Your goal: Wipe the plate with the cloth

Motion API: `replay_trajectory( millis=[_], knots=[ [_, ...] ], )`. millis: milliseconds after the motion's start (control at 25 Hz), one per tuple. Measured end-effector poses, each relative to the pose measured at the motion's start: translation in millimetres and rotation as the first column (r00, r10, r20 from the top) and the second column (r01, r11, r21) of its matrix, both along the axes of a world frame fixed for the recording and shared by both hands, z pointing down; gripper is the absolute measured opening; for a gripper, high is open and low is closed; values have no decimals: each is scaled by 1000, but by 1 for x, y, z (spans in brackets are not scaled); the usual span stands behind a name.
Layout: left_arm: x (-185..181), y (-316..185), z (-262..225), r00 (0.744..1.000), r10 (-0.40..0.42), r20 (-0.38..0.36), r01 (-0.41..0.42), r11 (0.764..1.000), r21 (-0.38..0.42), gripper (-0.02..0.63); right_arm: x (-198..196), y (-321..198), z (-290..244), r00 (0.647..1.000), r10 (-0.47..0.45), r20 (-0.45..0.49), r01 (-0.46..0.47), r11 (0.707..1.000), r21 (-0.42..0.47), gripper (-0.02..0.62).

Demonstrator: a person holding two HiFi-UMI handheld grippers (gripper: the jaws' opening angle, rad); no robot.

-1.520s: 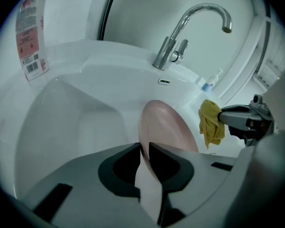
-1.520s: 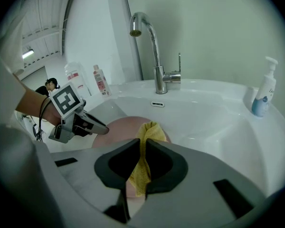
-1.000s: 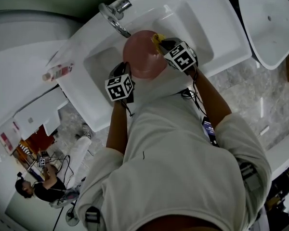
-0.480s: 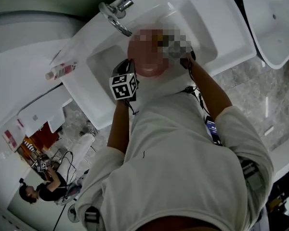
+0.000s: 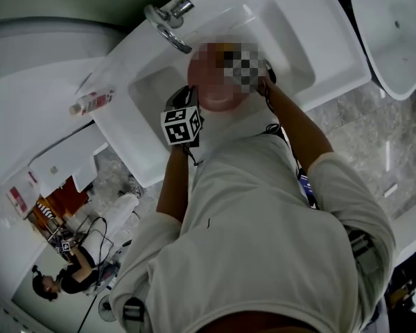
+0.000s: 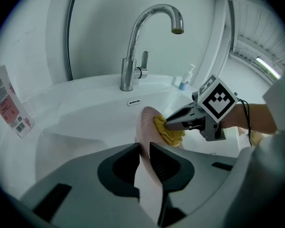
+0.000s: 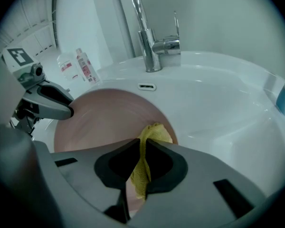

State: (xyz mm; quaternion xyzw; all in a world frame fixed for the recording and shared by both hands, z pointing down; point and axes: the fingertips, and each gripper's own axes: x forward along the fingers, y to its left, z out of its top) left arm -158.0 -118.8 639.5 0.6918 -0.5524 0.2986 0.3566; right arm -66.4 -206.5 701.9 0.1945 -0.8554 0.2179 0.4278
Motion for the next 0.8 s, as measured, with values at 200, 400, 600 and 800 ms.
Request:
replay_trajectory(
  millis=[200,400,600,800],
  knots=[
    [1,1,-1,1000,-6,-1,6,1000,-3,78,-24,-1,-19,998,-42,48,41,999,28,40],
    [0,3,0,1000,-12,-5,12,1000,-4,78,-44,8,-33,990,-111,84,106,993,55,40],
    [-4,6,0,999,-33,-16,33,999,-6,77,-61,26,-45,976,-178,128,169,983,78,39],
    [-7,6,0,999,-40,-19,40,999,-12,77,-76,50,-55,950,-266,165,252,962,100,40]
  ],
)
